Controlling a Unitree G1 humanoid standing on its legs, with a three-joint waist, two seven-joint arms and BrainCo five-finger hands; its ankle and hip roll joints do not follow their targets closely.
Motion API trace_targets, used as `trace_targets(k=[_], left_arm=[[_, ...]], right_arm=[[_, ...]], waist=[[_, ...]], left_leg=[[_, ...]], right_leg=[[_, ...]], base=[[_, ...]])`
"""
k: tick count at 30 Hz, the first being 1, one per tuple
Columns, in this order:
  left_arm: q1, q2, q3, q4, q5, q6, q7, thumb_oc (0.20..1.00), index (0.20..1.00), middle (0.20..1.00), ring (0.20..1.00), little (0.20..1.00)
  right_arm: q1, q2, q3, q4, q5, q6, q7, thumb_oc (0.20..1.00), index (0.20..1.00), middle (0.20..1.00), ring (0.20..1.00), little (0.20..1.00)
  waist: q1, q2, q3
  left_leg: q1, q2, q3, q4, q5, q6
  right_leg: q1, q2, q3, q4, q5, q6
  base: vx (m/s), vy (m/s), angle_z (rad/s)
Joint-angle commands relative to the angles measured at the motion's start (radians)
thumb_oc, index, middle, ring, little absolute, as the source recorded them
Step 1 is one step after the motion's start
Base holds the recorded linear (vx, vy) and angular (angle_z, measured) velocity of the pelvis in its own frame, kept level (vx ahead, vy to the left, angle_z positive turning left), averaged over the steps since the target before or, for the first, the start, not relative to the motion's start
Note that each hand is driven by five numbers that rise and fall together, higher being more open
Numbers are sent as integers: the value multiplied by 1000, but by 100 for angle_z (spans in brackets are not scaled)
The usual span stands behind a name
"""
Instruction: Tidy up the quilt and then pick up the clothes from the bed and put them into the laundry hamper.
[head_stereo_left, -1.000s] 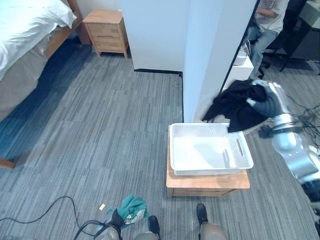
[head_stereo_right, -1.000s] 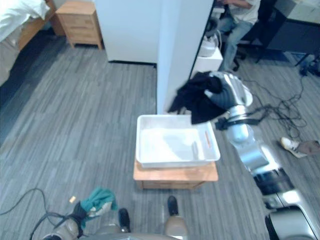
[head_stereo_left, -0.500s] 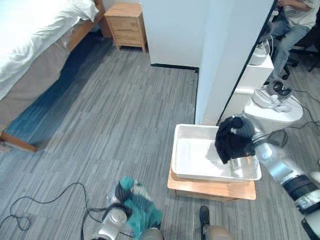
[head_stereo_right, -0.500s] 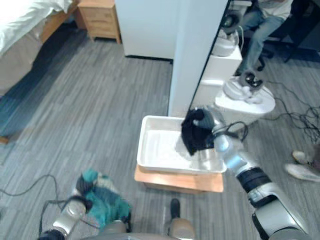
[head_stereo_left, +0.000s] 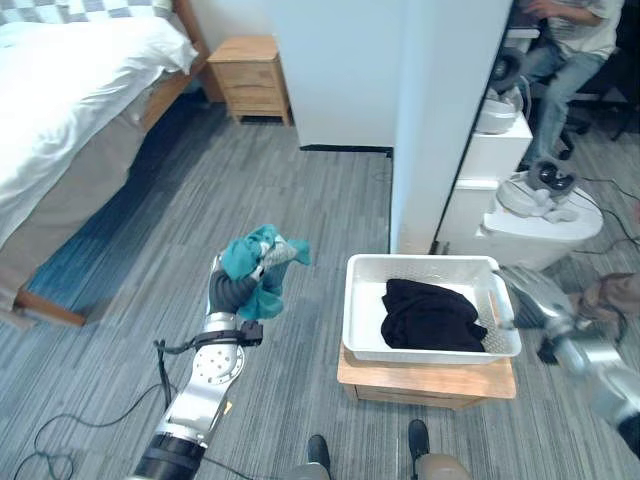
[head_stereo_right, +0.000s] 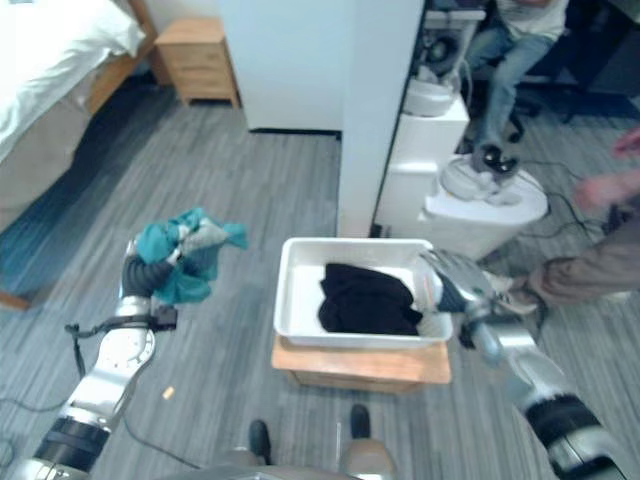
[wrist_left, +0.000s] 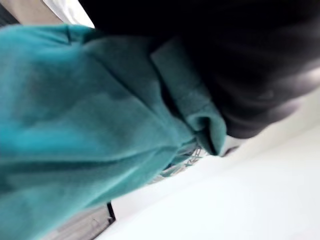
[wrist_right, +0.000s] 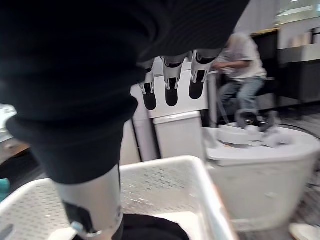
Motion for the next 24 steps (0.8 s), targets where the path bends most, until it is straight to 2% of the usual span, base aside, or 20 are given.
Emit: trace_targets(k=[1, 3, 4, 10, 12, 13, 15, 18, 19, 20, 22, 24], left_arm=[[-152, 21, -61, 38, 72, -50, 7, 200, 200, 200, 200, 200], [-307, 22, -147, 80, 181, -25, 22, 200, 200, 200, 200, 200], [-310, 22, -149, 83, 181, -25, 23, 200, 200, 200, 200, 200], [-539, 18, -247, 240, 327, 14, 109, 200, 200, 200, 200, 200], [-572, 15, -258, 259, 331, 21, 115, 200, 200, 200, 200, 200], [-633, -6, -287, 314, 333, 35, 124, 200, 200, 200, 200, 200], [-670, -25, -308, 351, 328, 39, 122, 200, 200, 200, 200, 200], [-641, -95, -311, 378, 263, 44, 99, 200, 200, 200, 200, 200], [-625, -116, -314, 396, 241, 44, 85, 260, 260, 260, 260, 260], [-602, -129, -316, 395, 212, 40, 62, 1000, 1000, 1000, 1000, 1000], [-525, -179, -313, 435, 91, 43, -16, 1000, 1000, 1000, 1000, 1000], [-497, -194, -306, 454, 60, 44, -22, 1000, 1000, 1000, 1000, 1000]], right_arm=[[-2, -46, 11, -25, -31, -16, -43, 1000, 1000, 1000, 1000, 1000], [108, 20, -43, 29, 19, -6, -58, 1000, 1000, 1000, 1000, 1000], [109, 21, -45, 28, 19, -6, -59, 1000, 1000, 1000, 1000, 1000], [213, 115, -21, 235, 50, 15, -59, 1000, 1000, 1000, 1000, 1000], [221, 123, -14, 259, 51, 17, -54, 1000, 1000, 1000, 1000, 1000], [235, 143, 10, 344, 60, 28, -54, 1000, 1000, 1000, 1000, 1000], [232, 163, 24, 406, 67, 38, -56, 1000, 1000, 1000, 1000, 1000], [212, 216, 51, 513, 93, 69, -58, 1000, 1000, 1000, 1000, 1000], [200, 232, 58, 536, 105, 75, -57, 1000, 1000, 1000, 1000, 1000], [184, 246, 63, 563, 117, 80, -54, 1000, 1000, 1000, 1000, 1000], [173, 277, 51, 591, 164, 98, -40, 1000, 1000, 1000, 1000, 1000], [174, 285, 55, 588, 162, 98, -33, 1000, 1000, 1000, 1000, 1000]], waist=[[-52, -26, -48], [-128, -18, -59], [-124, -18, -60], [-197, -9, -69], [-204, -7, -70], [-222, 0, -63], [-231, 9, -60], [-237, 18, -50], [-238, 20, -44], [-239, 22, -37], [-240, 29, -29], [-237, 31, -31]], left_leg=[[54, 40, 50, 1, -106, -57], [71, 42, 97, 1, -114, -57], [67, 43, 98, 1, -109, -58], [78, 45, 131, 1, -115, -63], [69, 46, 136, 1, -109, -65], [64, 44, 139, 1, -112, -67], [49, 45, 142, 1, -105, -69], [44, 44, 149, 1, -102, -67], [43, 43, 151, 1, -101, -67], [42, 43, 154, 1, -101, -66], [45, 38, 152, 1, -105, -64], [41, 40, 152, 1, -101, -65]], right_leg=[[58, -4, 4, 1, -196, 33], [49, 0, 40, 1, -194, 42], [44, 1, 41, 1, -190, 40], [34, 1, 67, 1, -185, 52], [23, 2, 71, 1, -178, 51], [15, 1, 76, 1, -179, 55], [-5, 1, 82, 1, -172, 54], [-15, 2, 91, 1, -171, 51], [-19, 3, 95, 1, -170, 49], [-23, 3, 99, 1, -169, 49], [-21, 1, 98, 1, -173, 46], [-26, 3, 100, 1, -170, 42]], base=[[6, -2, -45], [32, 0, -36], [28, -10, -32], [26, -17, -32], [-22, -15, -19], [-31, -9, -15], [-41, -9, 2], [-29, -14, -6], [0, 0, 0], [-18, 3, -6], [9, 4, -14], [21, -3, -7]])
